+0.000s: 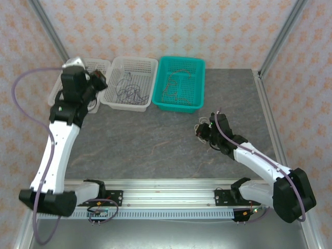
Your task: Untangle the cables
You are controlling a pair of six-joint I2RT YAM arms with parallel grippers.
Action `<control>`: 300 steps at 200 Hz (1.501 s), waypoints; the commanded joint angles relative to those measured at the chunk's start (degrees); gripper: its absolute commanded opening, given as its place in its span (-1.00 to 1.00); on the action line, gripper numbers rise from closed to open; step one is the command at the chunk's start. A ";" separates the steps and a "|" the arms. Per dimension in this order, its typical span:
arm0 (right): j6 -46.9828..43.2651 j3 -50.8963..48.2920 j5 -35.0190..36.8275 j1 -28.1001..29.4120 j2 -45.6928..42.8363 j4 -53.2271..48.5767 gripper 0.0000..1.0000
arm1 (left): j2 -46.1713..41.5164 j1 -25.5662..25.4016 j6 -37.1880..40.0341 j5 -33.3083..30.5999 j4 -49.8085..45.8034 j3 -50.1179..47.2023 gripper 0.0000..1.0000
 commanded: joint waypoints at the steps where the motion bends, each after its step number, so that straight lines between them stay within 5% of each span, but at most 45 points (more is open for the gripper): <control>1: -0.08 1.66 -0.19 0.35 -0.59 -2.41 -1.00 | 7.59 3.43 3.44 -0.36 0.28 8.73 -1.00; 60: -0.40 1.11 0.52 0.46 -4.54 -6.93 -1.00 | 27.68 17.06 -0.89 6.78 -0.71 25.82 -1.00; 103: 0.31 1.49 0.92 0.47 -4.82 -7.22 -1.00 | 42.09 20.50 -1.51 10.36 -8.92 33.21 -1.00; 145: 0.02 1.70 -0.84 0.61 -4.58 -7.71 -1.00 | 34.80 20.70 -0.71 10.85 -1.84 20.73 0.24; 172: -4.88 3.61 -3.87 3.19 -1.95 -7.48 -1.00 | 23.92 20.40 -5.30 14.32 2.46 12.54 0.29; 200: -10.72 8.38 -4.35 9.32 6.01 -7.58 -1.00 | 10.36 15.81 -5.88 14.08 3.69 3.24 0.23; 236: -16.35 19.43 -6.86 17.23 23.21 -9.62 -0.98 | -4.42 2.72 -5.02 10.36 4.22 -11.23 0.20; 247: -16.75 22.95 -8.52 18.49 28.26 -10.41 -0.84 | -8.08 -1.37 -6.43 8.12 4.88 -16.70 0.20; 273: -17.04 29.94 -10.32 19.94 34.94 -14.32 -0.11 | -14.29 -8.91 -10.36 5.33 5.39 -28.24 0.20; 300: -15.58 24.74 -5.91 19.95 28.03 -8.40 -0.01 | -18.48 -14.89 -13.77 4.08 4.25 -36.96 0.20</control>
